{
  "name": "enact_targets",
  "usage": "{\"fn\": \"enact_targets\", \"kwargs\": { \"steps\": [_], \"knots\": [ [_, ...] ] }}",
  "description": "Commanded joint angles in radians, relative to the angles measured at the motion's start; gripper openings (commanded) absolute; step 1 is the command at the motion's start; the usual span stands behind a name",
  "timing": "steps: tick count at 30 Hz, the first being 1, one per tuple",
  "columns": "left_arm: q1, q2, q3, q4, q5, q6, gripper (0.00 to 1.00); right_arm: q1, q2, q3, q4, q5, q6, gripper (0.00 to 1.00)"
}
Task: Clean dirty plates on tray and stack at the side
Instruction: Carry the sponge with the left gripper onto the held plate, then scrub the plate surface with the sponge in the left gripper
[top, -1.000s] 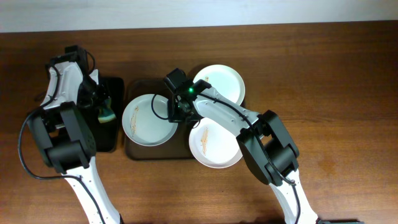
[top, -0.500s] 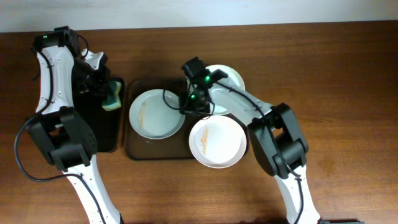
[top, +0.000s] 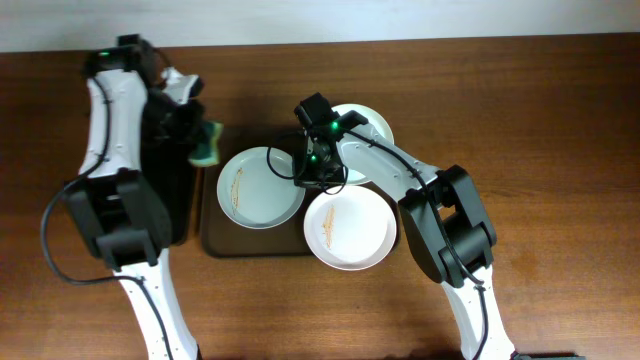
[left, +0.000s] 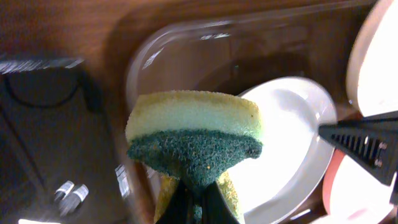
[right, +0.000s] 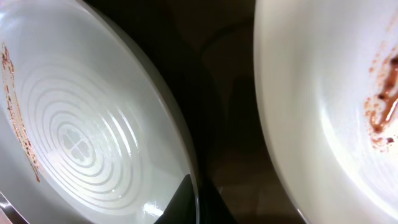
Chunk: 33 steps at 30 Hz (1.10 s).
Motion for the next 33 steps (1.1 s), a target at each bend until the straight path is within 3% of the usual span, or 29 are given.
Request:
{"fn": "enact_targets", "kwargs": {
  "steps": [1,10,21,25,28,29,33],
  "knots": [
    [-0.072,-0.003,-0.079,0.056,0.027,0.005,0.01,0.006,0.007,-0.004,0.003,0.029,-0.01,0.04],
    [-0.11,-0.003,-0.362,0.211,-0.052,-0.02,0.01,0.006,0.007,-0.005,0.008,0.028,-0.01,0.04],
    [-0.114,-0.003,-0.37,-0.036,0.015,-0.022,0.01,0.006,0.007,-0.005,0.015,0.028,-0.01,0.04],
    [-0.114,-0.003,-0.371,-0.049,0.029,-0.042,0.01,0.006,0.007,-0.005,0.018,0.028,-0.01,0.04],
    [-0.114,-0.003,-0.38,0.065,0.01,-0.125,0.01,0.006,0.007,-0.005,0.018,0.028,-0.01,0.04],
    [-0.114,-0.003,-0.391,0.165,-0.026,-0.165,0.01,0.006,0.007,-0.005,0.018,0.028,-0.01,0.04],
    [-0.118,-0.003,-0.427,0.347,-0.031,-0.165,0.01,0.006,0.007,-0.005,0.018,0.028,-0.01,0.04]
  ]
}}
